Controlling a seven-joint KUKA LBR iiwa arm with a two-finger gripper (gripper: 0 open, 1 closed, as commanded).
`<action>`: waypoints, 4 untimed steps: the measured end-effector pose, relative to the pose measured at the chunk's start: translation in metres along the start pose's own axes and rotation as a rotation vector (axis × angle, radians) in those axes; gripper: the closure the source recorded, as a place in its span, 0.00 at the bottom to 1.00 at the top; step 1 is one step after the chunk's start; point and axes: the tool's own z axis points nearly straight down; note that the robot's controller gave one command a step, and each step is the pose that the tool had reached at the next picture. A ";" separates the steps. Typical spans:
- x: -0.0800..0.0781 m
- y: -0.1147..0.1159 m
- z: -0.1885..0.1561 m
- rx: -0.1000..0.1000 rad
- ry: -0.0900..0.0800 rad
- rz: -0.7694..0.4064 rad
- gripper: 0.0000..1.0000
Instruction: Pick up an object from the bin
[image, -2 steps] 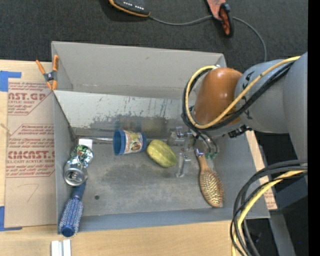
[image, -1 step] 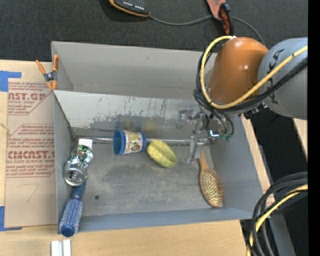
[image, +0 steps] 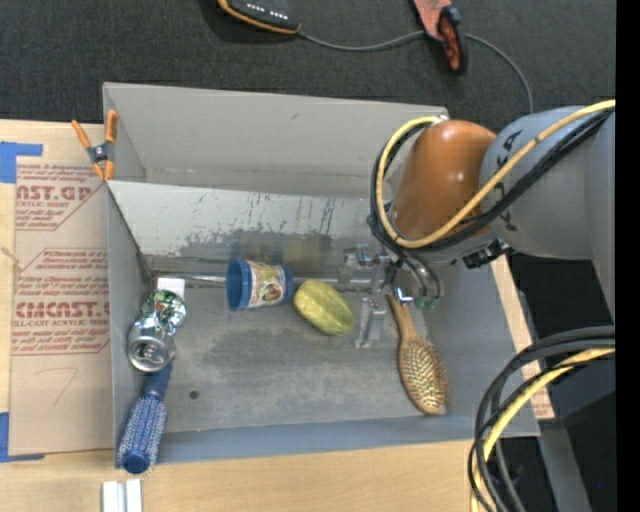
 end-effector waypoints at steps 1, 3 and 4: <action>0.005 0.006 0.039 0.000 -0.001 0.005 0.00; 0.006 0.054 0.046 0.001 -0.006 -0.295 0.00; 0.003 0.019 0.063 -0.001 -0.002 -0.028 0.00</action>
Offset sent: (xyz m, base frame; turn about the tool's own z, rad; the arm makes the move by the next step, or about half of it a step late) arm -0.0016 0.0279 -0.0580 0.0390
